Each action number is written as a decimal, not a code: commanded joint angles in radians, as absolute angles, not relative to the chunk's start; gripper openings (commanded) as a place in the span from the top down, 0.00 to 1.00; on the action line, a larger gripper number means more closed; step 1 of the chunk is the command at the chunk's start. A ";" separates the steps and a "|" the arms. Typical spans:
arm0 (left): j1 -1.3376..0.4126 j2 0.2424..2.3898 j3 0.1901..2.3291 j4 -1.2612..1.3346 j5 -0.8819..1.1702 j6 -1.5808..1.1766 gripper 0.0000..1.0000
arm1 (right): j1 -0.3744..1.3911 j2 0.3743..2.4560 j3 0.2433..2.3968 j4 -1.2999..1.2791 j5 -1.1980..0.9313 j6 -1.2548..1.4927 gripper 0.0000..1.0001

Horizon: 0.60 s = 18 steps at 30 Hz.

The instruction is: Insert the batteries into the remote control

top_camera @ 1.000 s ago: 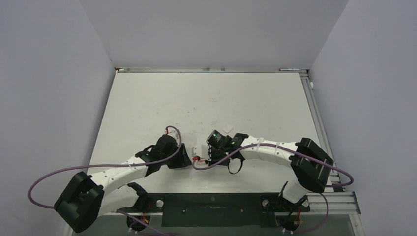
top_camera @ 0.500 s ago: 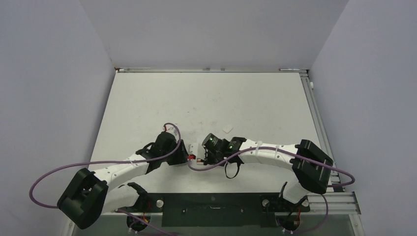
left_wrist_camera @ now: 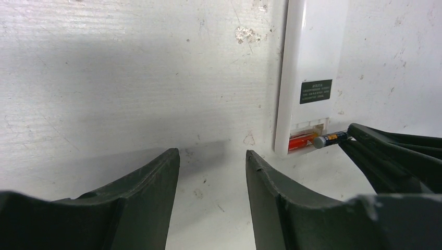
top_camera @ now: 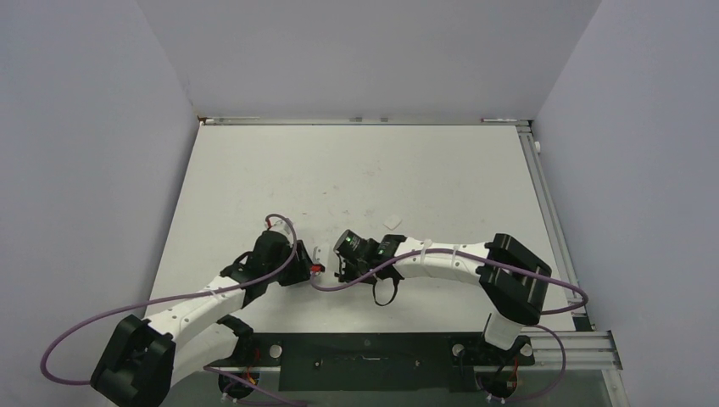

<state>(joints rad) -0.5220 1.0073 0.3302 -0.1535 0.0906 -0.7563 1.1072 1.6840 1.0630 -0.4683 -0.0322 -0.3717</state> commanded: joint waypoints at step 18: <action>-0.502 0.973 0.303 -0.136 0.111 -0.759 0.53 | 1.132 1.751 1.155 -0.494 -0.003 -0.337 0.87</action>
